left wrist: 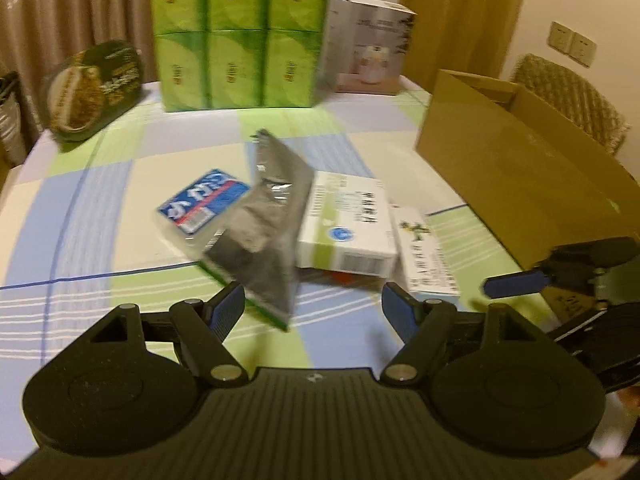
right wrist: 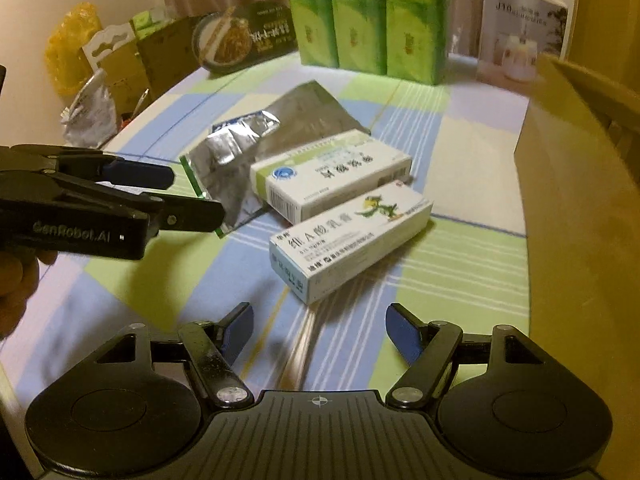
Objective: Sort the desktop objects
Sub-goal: 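Close the right tool on the white spoon while the left tool grasps the white-green ointment box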
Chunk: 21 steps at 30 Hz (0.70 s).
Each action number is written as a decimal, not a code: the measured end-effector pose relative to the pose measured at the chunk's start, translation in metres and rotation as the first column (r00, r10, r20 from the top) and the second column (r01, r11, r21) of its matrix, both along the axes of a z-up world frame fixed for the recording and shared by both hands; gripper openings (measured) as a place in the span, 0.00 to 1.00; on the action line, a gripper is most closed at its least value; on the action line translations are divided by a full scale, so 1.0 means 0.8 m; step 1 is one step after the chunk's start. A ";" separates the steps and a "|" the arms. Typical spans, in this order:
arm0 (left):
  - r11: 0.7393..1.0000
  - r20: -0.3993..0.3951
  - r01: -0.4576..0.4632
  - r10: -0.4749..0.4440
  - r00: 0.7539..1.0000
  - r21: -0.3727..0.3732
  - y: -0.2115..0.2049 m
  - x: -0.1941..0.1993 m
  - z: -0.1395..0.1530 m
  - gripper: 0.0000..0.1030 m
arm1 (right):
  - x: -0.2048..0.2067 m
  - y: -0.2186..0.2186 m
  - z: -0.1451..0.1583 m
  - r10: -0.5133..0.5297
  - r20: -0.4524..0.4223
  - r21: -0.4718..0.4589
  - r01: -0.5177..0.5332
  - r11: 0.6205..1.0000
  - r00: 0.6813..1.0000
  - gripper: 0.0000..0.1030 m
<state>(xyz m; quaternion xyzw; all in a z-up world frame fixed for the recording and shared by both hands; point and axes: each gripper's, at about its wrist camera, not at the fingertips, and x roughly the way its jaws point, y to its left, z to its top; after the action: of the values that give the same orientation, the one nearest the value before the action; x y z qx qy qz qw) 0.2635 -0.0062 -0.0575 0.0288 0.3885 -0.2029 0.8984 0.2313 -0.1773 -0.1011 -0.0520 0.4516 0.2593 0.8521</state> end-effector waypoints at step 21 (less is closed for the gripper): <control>0.993 -0.028 0.108 -0.110 0.994 -0.050 -0.049 -0.005 -0.007 0.70 | -0.009 -0.005 -0.023 0.024 -0.004 -0.008 -0.024 1.000 1.000 0.05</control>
<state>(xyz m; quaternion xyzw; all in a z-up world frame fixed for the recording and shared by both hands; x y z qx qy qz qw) 0.2597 -0.0456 -0.0628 0.0253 0.3952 -0.2615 0.8802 0.2238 -0.1811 -0.1191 -0.0602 0.4536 0.2677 0.8479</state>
